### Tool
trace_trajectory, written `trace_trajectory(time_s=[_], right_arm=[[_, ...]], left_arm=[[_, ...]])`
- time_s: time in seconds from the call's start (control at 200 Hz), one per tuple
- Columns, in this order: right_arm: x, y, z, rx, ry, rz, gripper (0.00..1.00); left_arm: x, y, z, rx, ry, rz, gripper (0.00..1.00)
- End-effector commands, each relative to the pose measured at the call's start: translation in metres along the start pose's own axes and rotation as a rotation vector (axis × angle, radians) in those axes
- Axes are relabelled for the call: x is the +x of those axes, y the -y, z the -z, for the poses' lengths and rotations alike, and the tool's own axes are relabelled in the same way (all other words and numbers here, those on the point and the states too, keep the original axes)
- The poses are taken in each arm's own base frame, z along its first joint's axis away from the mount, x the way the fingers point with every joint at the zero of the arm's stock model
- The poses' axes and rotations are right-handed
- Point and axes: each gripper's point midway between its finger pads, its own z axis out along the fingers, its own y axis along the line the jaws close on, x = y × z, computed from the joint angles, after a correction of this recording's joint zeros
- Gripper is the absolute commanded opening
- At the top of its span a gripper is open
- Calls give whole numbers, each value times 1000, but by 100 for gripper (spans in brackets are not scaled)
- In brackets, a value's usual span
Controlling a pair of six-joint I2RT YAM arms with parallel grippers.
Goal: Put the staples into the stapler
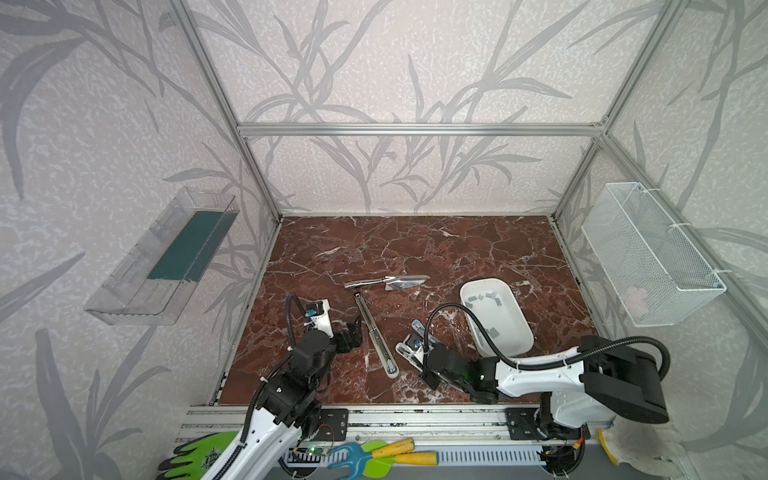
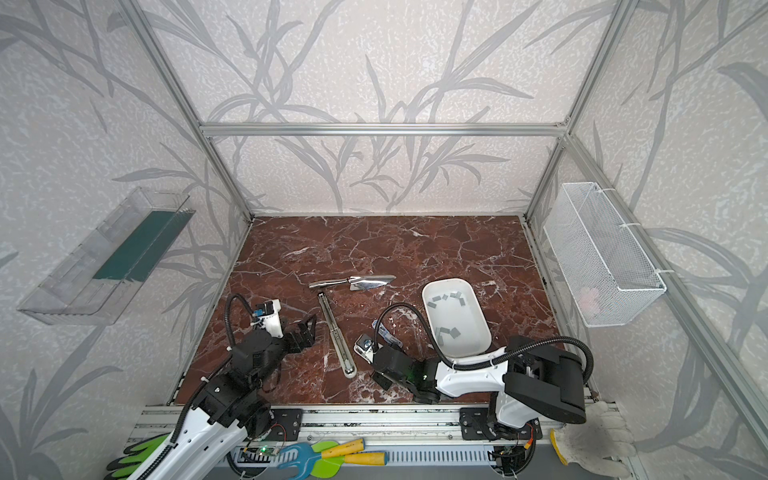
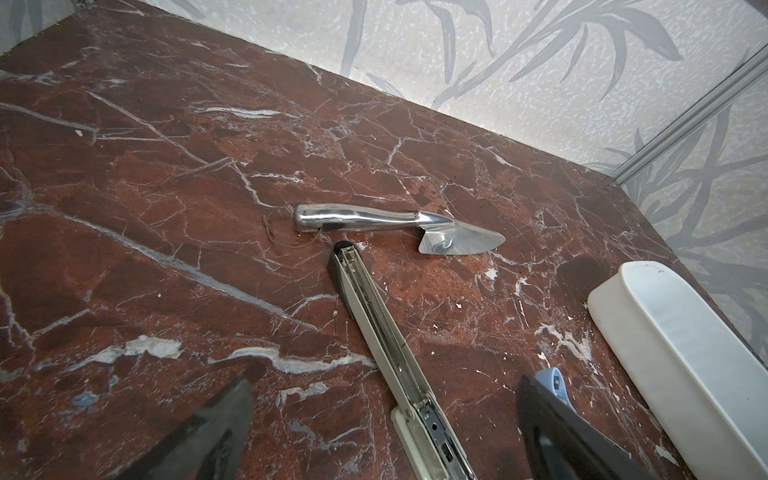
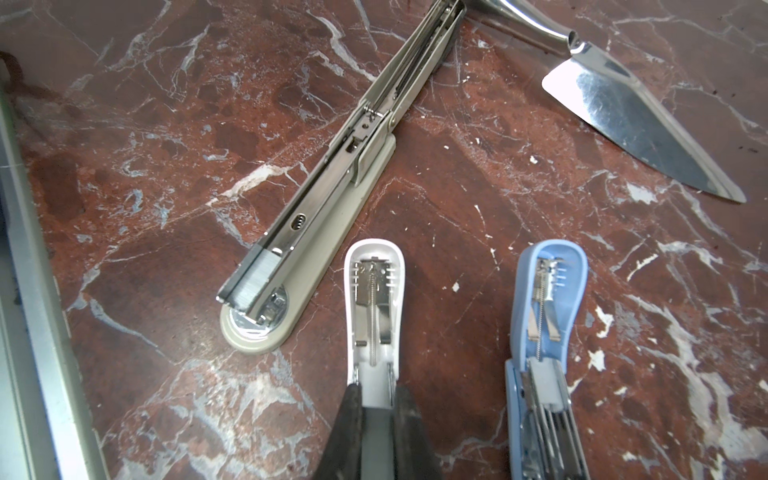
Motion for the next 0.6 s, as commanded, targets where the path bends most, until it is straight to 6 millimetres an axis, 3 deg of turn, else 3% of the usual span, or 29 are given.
trace_trajectory(time_s=[0.0,0.6], right_arm=[[-5,2,2,17,14,9,9],[1,1,-7,30,-10,15,8]], left_arm=[[-1,-1,-1,-6,10,-2,99],[-1,-1,-1,-6,10,-2,99]])
